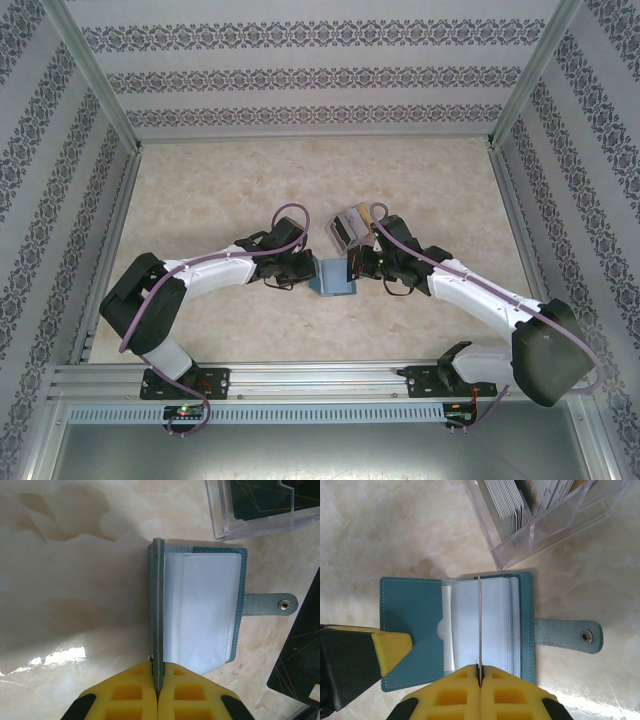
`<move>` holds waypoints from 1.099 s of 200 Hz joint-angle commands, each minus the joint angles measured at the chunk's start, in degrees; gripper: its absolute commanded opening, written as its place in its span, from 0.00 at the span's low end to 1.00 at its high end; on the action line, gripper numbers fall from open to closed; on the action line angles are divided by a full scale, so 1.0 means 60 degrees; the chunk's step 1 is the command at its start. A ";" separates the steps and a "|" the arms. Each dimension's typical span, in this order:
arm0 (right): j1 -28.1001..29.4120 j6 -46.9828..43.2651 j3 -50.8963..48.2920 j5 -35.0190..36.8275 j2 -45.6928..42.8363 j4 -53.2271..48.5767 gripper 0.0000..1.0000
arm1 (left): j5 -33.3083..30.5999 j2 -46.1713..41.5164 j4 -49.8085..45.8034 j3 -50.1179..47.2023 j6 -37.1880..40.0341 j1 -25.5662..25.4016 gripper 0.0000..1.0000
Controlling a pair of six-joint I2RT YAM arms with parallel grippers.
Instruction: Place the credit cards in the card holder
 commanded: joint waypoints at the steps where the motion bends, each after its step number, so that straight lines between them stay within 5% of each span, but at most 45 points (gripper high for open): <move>1: 0.0056 -0.0223 0.0016 0.0210 0.0256 0.0078 0.00 | 0.0054 -0.0141 0.0242 -0.0021 -0.0159 -0.0003 0.00; 220: 0.0130 -0.0366 -0.0622 -0.0107 0.1212 0.1460 0.00 | 0.0447 0.0351 0.0202 0.0074 0.0204 -0.0003 0.00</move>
